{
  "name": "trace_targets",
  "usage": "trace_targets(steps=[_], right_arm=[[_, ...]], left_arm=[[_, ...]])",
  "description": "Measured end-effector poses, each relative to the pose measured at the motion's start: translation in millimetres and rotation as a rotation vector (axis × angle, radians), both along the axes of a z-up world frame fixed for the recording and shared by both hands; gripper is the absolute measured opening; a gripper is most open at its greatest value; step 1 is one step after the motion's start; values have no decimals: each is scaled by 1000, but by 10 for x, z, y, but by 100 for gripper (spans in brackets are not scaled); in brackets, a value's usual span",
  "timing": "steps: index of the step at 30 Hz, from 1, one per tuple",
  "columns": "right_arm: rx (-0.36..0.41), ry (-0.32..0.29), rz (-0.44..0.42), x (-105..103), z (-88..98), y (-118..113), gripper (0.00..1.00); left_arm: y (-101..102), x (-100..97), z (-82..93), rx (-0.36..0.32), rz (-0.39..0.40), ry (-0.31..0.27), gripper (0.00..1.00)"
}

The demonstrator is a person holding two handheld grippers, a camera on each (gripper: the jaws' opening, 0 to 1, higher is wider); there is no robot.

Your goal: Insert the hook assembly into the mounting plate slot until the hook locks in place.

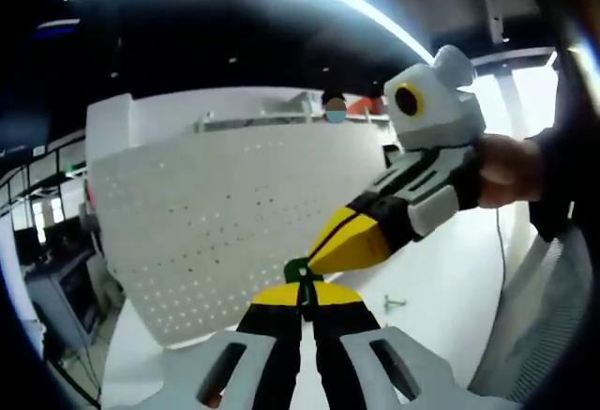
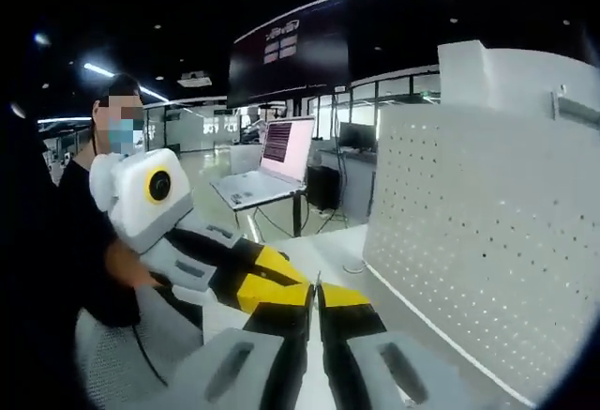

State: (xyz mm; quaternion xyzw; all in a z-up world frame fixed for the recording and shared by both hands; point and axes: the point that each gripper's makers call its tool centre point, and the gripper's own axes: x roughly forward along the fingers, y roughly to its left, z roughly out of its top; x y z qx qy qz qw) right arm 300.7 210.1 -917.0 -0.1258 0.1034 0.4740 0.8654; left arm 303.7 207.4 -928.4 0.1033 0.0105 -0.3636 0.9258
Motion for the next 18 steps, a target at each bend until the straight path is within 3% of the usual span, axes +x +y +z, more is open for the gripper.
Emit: trace_targets(steps=[4,18], right_arm=[[48,49,-7,14,13,-9,1],[46,25,-49,34,52,-158,11]], left_arm=[[7,0,7,-5,2,0,3],[54,18,13,-10,24,2,3]])
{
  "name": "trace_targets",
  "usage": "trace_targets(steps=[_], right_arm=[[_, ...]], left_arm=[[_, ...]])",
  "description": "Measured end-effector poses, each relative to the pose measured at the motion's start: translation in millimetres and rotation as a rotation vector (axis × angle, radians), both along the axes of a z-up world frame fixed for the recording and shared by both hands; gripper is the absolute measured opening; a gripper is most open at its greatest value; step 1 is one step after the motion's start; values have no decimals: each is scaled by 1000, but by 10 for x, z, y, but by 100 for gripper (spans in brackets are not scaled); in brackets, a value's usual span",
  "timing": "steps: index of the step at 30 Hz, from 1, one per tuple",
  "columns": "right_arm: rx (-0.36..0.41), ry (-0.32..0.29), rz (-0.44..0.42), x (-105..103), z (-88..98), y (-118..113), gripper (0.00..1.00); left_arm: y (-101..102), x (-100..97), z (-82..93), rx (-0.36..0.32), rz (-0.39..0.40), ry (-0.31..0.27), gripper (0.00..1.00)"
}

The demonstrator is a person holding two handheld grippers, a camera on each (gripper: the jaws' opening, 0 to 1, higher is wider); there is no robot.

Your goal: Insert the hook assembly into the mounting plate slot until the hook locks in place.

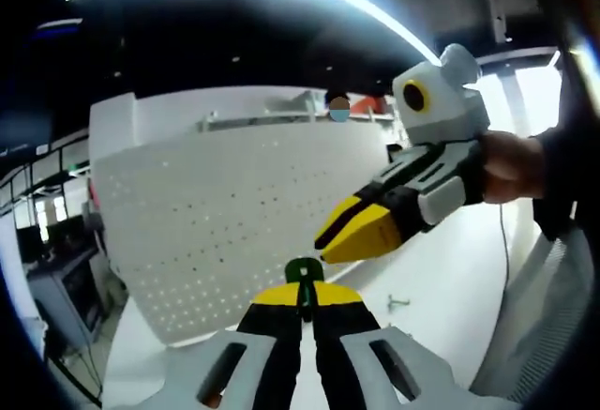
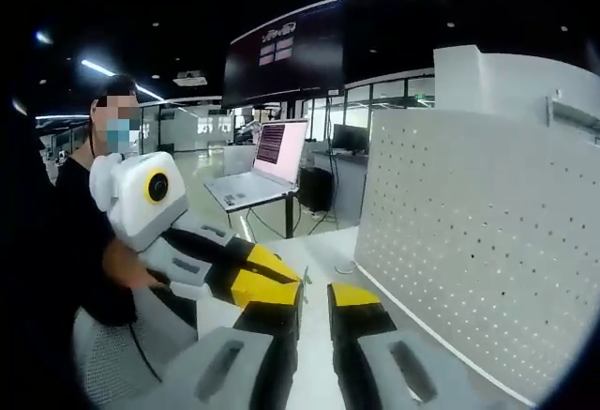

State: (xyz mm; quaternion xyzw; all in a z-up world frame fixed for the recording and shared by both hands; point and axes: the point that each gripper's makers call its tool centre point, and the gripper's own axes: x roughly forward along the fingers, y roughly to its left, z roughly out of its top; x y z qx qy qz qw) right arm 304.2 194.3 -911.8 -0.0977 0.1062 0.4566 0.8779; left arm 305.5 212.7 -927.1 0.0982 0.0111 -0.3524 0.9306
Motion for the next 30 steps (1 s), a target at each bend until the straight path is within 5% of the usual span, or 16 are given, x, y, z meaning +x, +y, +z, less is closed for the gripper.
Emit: trace_targets(steps=[30], right_arm=[[91,-64,-256,-143,-188,-679,34]], left_arm=[[167,74,39,-61,83,19,3]])
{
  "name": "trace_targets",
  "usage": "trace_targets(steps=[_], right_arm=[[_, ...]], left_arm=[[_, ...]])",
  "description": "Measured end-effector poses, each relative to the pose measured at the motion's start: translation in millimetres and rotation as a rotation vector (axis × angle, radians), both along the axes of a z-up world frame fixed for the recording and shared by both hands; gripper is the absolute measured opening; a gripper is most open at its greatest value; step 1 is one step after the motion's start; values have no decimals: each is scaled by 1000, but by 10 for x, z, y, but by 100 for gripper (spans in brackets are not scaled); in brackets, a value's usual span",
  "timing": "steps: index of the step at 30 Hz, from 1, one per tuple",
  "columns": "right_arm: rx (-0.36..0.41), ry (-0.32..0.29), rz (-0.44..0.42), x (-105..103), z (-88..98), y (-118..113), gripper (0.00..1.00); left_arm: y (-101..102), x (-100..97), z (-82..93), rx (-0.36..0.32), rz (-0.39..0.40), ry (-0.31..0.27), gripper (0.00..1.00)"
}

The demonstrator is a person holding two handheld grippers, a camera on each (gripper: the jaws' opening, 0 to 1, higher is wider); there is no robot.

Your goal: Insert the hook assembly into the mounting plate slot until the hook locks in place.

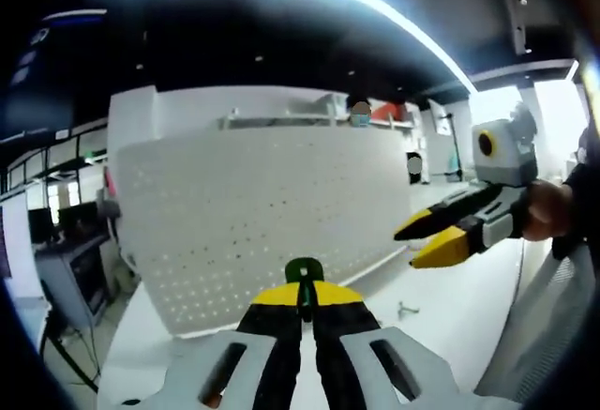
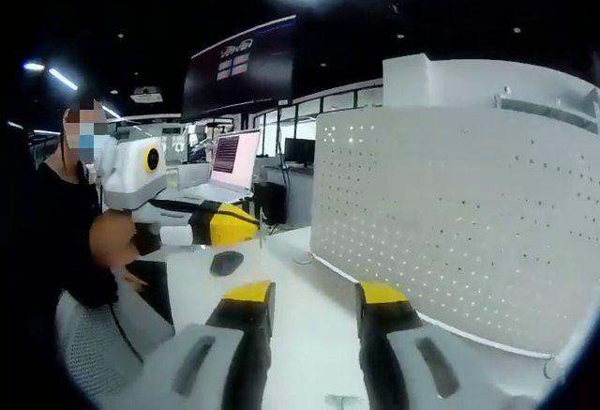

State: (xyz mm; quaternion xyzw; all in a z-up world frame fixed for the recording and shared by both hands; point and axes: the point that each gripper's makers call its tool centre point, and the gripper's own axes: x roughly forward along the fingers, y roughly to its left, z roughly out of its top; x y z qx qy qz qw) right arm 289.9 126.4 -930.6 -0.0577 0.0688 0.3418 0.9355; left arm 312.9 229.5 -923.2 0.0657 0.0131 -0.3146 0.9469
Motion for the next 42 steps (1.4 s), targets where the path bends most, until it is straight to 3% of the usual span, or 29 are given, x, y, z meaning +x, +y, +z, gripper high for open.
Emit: trace_targets(steps=[6,14,22,29,42], right_arm=[[7,-42,-31,-14,38,-74,38],[5,-38,-58,-1,-41,-160,40],[6,-55,-73,7,-36,-217,40],[-1,-73,-67,7,-22,-221,41],[6,-80,-74,25,-6,-265,41]], left_arm=[[54,43,69,-22,30,-1,3],[168,213,357,-28,66,-45,3],[431,600,789,-81,154,-93,3],[619,910,993,-125,227,-102,3],[651,1384,1326,-113,293,-159,3]])
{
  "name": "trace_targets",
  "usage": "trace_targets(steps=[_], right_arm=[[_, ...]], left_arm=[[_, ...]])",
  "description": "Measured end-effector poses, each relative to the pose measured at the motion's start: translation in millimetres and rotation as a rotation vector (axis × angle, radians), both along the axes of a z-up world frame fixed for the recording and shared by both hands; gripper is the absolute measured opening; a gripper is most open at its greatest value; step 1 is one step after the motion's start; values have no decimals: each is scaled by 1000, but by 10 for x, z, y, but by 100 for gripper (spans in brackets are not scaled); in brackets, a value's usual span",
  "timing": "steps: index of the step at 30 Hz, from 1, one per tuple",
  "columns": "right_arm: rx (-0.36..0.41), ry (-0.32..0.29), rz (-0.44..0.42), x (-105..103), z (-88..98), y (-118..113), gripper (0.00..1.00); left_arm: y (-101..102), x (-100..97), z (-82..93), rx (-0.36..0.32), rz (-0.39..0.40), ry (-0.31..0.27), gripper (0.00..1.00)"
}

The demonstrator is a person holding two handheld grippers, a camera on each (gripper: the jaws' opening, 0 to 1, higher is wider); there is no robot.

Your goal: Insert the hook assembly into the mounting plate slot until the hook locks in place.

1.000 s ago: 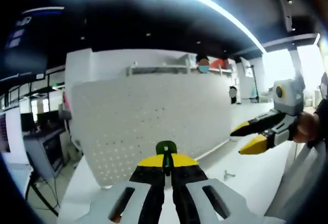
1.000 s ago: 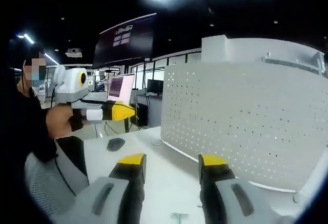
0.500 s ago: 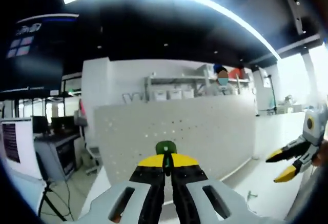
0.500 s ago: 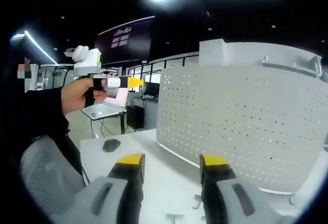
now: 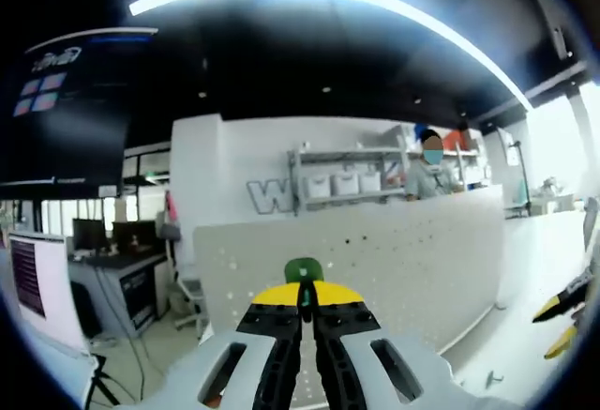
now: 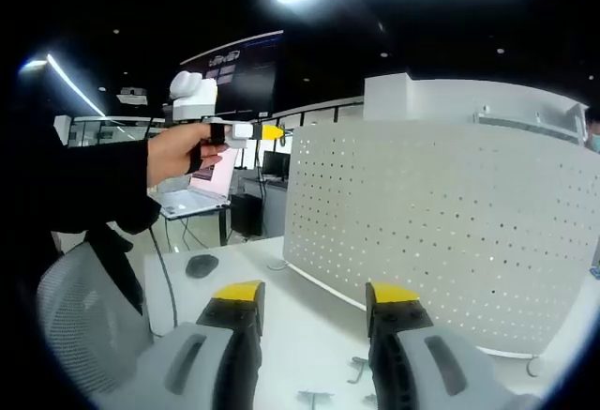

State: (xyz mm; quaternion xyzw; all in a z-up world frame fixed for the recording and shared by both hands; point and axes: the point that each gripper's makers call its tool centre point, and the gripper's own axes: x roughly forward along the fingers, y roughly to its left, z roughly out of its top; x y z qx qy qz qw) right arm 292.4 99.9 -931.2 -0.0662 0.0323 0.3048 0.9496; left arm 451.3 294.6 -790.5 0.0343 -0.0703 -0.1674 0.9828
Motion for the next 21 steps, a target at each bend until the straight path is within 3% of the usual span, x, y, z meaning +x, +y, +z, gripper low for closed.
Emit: trace_targets(steps=[8,21], right_arm=[[-4,1,-12,17,-10,-40,41],[1,9,-33,50,-21,-103,42]], left_arm=[[-38,313,56,21,24,-6,3],[164,762,27,26,106,13,3]])
